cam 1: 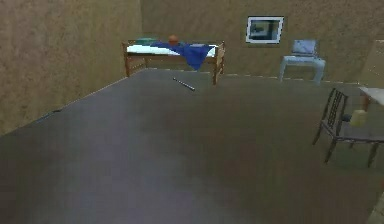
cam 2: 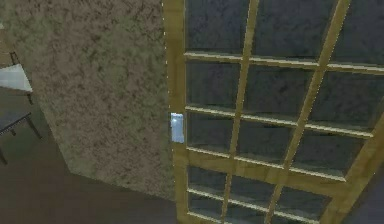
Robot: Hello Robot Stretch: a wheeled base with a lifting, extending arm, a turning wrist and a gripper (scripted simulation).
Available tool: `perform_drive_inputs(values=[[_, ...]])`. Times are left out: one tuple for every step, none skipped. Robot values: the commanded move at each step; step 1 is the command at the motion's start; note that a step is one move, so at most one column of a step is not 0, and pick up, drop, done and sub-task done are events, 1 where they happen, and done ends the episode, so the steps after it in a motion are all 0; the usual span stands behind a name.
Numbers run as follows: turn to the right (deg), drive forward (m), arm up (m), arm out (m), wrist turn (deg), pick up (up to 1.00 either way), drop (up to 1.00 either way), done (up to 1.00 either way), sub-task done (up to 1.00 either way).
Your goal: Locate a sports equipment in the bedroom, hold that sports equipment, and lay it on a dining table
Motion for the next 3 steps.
perform_drive_inputs(values=[[0.0, 0.60, 0.00, 0.00, 0.0, 0.00, 0.00, 0.00, 0.00], [-9.0, 0.00, 0.00, 0.00, 0.0, 0.00, 0.00, 0.00, 0.00], [0.0, 1.00, 0.00, 0.00, 0.0, 0.00, 0.00, 0.00, 0.00]])
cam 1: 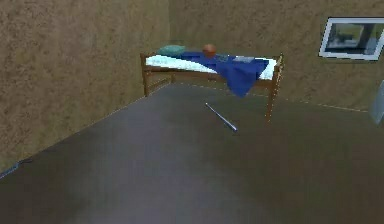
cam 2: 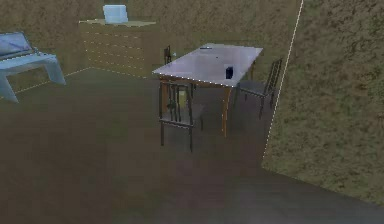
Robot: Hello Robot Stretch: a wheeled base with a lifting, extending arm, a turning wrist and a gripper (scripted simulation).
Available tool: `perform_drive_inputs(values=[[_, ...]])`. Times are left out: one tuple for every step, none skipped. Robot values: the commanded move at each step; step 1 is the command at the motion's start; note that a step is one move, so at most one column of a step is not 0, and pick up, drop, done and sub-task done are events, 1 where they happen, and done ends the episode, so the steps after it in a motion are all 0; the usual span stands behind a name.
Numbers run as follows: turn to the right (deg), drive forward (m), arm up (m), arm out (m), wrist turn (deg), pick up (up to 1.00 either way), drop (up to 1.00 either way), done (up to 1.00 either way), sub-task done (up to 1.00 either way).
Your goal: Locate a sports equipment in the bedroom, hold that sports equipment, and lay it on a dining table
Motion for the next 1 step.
perform_drive_inputs(values=[[0.0, 1.00, 0.00, 0.00, 0.0, 0.00, 0.00, 0.00, 0.00]])
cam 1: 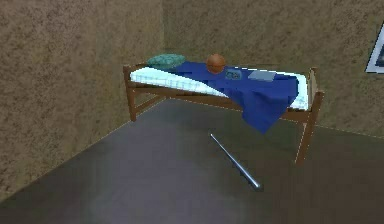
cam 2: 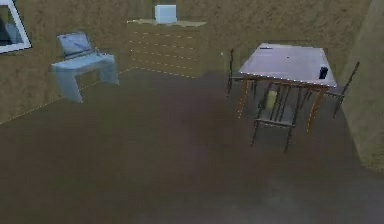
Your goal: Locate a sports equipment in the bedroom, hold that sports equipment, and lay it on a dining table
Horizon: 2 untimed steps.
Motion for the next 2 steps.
perform_drive_inputs(values=[[-3.0, 0.00, 0.00, 0.00, 0.0, 0.00, 0.00, 0.00, 0.00], [0.0, 1.00, 0.00, 0.00, 0.0, 0.00, 0.00, 0.00, 0.00]])
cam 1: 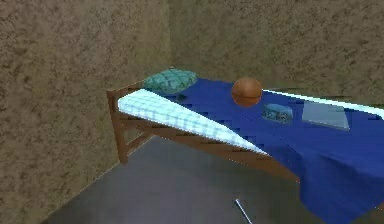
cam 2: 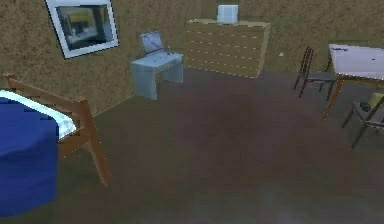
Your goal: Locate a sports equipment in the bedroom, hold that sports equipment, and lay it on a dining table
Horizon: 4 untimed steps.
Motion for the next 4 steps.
perform_drive_inputs(values=[[-3.0, 0.00, 0.00, 0.00, 0.0, 0.00, 0.00, 0.00, 0.00], [0.0, 0.60, 0.00, 0.00, 0.0, 0.00, 0.00, 0.00, 0.00], [-45.0, 0.00, 0.00, 0.00, 0.0, 0.00, 0.00, 0.00, 0.00], [-15.0, 0.00, 0.00, 0.00, 0.0, 0.00, 0.00, 0.00, 0.00]])
